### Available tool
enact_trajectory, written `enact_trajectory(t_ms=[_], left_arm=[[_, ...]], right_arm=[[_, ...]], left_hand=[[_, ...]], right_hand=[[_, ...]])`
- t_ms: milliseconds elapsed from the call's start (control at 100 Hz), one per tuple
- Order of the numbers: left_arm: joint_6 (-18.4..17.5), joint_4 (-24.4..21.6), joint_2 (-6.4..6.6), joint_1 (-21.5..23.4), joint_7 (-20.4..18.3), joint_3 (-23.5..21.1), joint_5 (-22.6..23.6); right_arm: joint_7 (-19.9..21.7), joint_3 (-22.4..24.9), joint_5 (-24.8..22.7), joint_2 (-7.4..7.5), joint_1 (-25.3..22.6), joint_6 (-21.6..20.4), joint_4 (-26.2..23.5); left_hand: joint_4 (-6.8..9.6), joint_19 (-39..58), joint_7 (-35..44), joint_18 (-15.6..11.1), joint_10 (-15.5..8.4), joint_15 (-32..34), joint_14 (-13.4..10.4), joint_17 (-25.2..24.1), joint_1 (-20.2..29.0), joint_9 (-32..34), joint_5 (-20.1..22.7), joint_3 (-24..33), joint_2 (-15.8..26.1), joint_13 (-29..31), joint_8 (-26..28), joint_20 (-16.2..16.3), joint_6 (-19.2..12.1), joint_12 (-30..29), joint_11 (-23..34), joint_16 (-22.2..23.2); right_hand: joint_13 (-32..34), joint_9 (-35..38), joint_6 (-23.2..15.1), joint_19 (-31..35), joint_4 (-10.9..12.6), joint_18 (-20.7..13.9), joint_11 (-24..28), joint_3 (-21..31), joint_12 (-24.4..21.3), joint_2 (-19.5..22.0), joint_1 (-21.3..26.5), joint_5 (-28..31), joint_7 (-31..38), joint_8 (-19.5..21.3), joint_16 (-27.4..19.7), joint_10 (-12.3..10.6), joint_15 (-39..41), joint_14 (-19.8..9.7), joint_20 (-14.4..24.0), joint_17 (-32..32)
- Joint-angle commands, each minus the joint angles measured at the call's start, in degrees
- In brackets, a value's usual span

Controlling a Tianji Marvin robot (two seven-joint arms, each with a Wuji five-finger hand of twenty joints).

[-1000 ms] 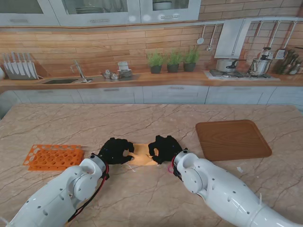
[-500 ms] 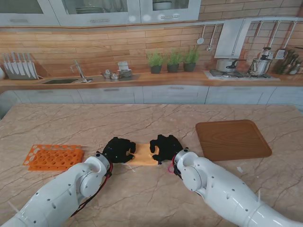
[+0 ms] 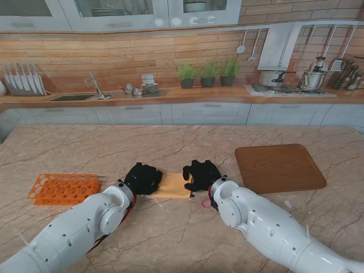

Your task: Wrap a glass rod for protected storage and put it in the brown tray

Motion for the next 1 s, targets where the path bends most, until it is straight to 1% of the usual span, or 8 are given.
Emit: enact_trajectory(t_ms=[0, 40, 140, 220, 300, 610, 810, 990], left_arm=[[0.41, 0.14, 0.07, 0.13, -0.60, 0.14, 0.24], [0.51, 0.22, 0.06, 0.07, -0.54, 0.26, 0.30], [0.69, 0.46, -0.05, 0.01, 0.02, 0.39, 0.29], [0.86, 0.57, -0.07, -0.06, 0.39, 0.51, 0.46], [0.90, 0.67, -0.06, -0.16, 0.59, 0.63, 0.62], [1.09, 0.18, 0.32, 0.14, 1.04, 0.18, 2.14], [1.24, -0.08, 0.60, 0.38, 1.45, -0.21, 3.28], [0.89, -1.25, 0.41, 1.52, 1.94, -2.47, 2.92]], right_arm=[[0.01, -0.06, -0.15, 0.02, 0.11, 0.02, -0.11], [-0.09, -0.07, -0.27, 0.04, 0.14, -0.07, -0.05], [-0.69, -0.24, -1.00, 0.16, 0.34, -0.84, 0.31], [-1.16, -0.61, -1.54, 0.21, 0.67, -1.44, 0.76], [-1.87, -1.55, -2.78, 0.38, 1.38, -2.16, 1.55], [-4.69, -2.68, -6.24, 0.90, 2.20, -3.53, 2.36], [-4.89, -1.22, -6.92, 1.14, 1.70, -3.38, 1.31], [-4.51, -0.66, -5.74, 0.78, 1.65, -2.86, 1.11]], left_hand=[[-1.99, 2.79, -0.88, -0.02, -0.58, 1.33, -0.18, 0.15, 0.16, -3.41, -2.77, 2.38, -2.67, 0.62, -0.62, -0.88, -0.41, -2.39, 0.88, -0.84], [-1.92, 3.89, -1.81, -0.68, -0.44, 2.00, -0.66, 1.26, -0.07, -5.15, -4.32, 2.40, -3.19, 0.99, -0.34, -0.74, 0.07, -5.31, 1.94, -0.61], [-1.13, 4.79, -6.81, -1.93, -0.53, 3.22, -1.70, 1.94, -3.31, -8.46, -8.20, 4.43, -2.15, 0.87, -0.55, -0.50, 1.74, -8.30, 3.28, 0.00], [2.16, 4.86, -11.03, -2.20, -0.54, 3.62, -2.09, 1.97, -7.19, -10.73, -10.68, 6.44, 0.87, 0.56, 0.08, -0.60, 3.04, -8.47, 2.96, 0.22], [4.15, 4.96, -12.28, -2.49, -0.63, 3.91, -2.36, 2.04, -8.70, -11.62, -12.20, 7.17, 2.16, 0.55, 0.95, -0.66, 3.32, -8.42, 3.01, 0.33], [4.19, 5.54, -13.54, -3.16, -0.59, 4.14, -2.65, 2.32, -9.35, -14.34, -15.65, 6.53, 1.66, -0.04, 1.67, -0.44, 4.23, -8.69, 2.16, 0.47], [4.16, 5.35, -13.52, -3.13, -0.44, 3.94, -2.54, 2.17, -9.63, -14.60, -16.45, 6.52, 1.44, -0.19, 2.09, -0.49, 4.67, -8.76, 2.08, 0.37], [4.04, 4.72, -15.77, -2.75, -0.30, 3.42, -2.16, 1.29, -9.97, -14.70, -16.78, 5.35, 2.87, -0.65, 1.03, -0.56, 4.88, -9.07, 1.68, 0.17]], right_hand=[[-1.27, -1.85, 1.27, 2.26, 1.63, 0.66, 0.51, 1.01, -0.68, 0.16, -2.08, -1.73, -2.28, 2.89, -0.68, 1.43, 0.31, 0.38, -0.70, -0.49], [-1.48, -2.31, 1.94, 2.28, 2.79, 0.63, 0.49, 1.75, -0.69, -0.67, -2.79, -2.48, -3.66, 5.40, -0.77, 1.47, 0.18, 0.31, -0.77, -0.52], [-2.17, -4.16, 3.23, 2.16, 2.49, 0.39, 0.27, 1.77, -0.70, -3.69, -4.19, -5.89, -5.45, 6.20, -0.96, 1.68, -0.26, -0.01, -0.84, -0.62], [-2.54, -5.43, 4.03, 2.01, 1.90, 0.18, 0.41, -0.42, -0.63, -5.90, -3.43, -7.74, -6.02, 6.51, -1.05, 1.88, -0.48, -0.08, -0.91, -0.82], [-2.53, -6.00, 4.54, 2.09, 1.82, 0.20, 0.50, -1.31, -0.60, -6.21, -3.06, -8.54, -6.19, 6.61, -1.05, 2.01, -0.47, -0.20, -0.89, -0.69], [-2.15, -8.23, 5.71, 2.53, 2.29, -0.41, 1.57, 1.79, -0.56, -5.73, -2.09, -12.37, -5.45, 7.03, -1.20, 2.28, -0.50, -1.08, -1.16, -0.07], [-1.99, -7.96, 5.70, 2.61, 2.07, -0.33, 1.62, 1.53, -0.77, -5.51, -2.76, -12.16, -5.33, 6.84, -1.26, 2.34, -0.44, -1.05, -1.28, -0.04], [-2.18, -8.17, 5.93, 2.57, 2.23, -0.34, 1.42, -0.08, -1.04, -2.55, -5.01, -12.94, -5.77, 6.50, -1.32, 2.38, -0.47, -0.93, -1.42, -0.19]])
